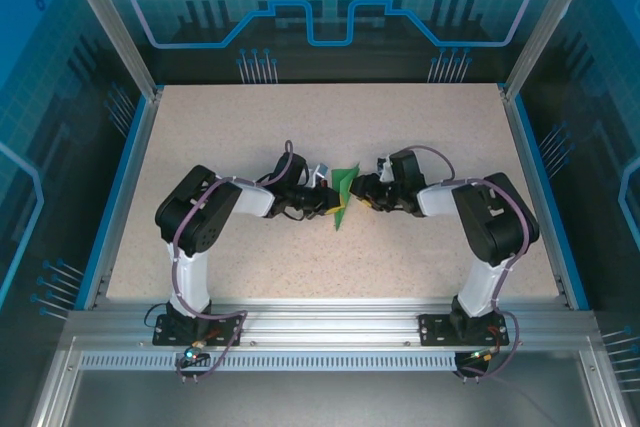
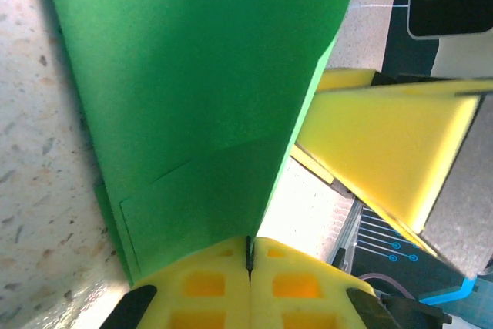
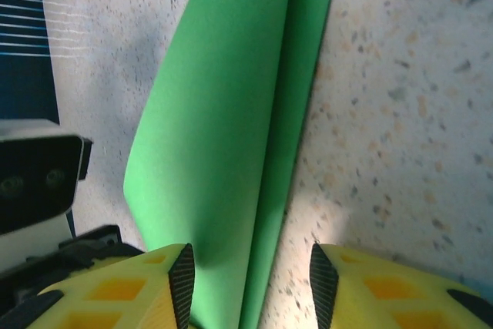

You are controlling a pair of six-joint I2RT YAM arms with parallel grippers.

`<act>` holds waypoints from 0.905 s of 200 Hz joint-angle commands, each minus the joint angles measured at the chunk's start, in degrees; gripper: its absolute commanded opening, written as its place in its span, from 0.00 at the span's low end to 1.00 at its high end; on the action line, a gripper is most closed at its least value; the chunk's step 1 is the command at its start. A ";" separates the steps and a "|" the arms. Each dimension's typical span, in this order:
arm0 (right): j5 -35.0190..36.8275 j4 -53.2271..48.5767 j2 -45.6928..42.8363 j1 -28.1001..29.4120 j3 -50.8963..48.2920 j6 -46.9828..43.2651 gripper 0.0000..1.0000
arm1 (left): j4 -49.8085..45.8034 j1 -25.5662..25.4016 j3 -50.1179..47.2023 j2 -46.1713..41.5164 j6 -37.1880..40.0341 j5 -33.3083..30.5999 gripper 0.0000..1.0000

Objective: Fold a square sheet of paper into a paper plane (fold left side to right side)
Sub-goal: Fold the wing for the fifth time at the center of the table.

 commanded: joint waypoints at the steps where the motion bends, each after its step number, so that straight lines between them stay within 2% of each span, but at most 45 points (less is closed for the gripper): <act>1: 0.73 0.91 1.86 0.91 2.27 1.41 0.45 | 1.89 0.63 -1.00 1.07 -1.24 1.60 0.04; 113: 1.30 -3.32 6.23 1.83 7.26 2.09 0.41 | 4.26 0.64 -1.25 2.38 -4.79 1.16 0.05; 181: 2.19 -8.21 7.42 1.96 7.61 0.94 0.40 | 3.09 0.62 -1.11 1.93 -4.34 0.81 0.16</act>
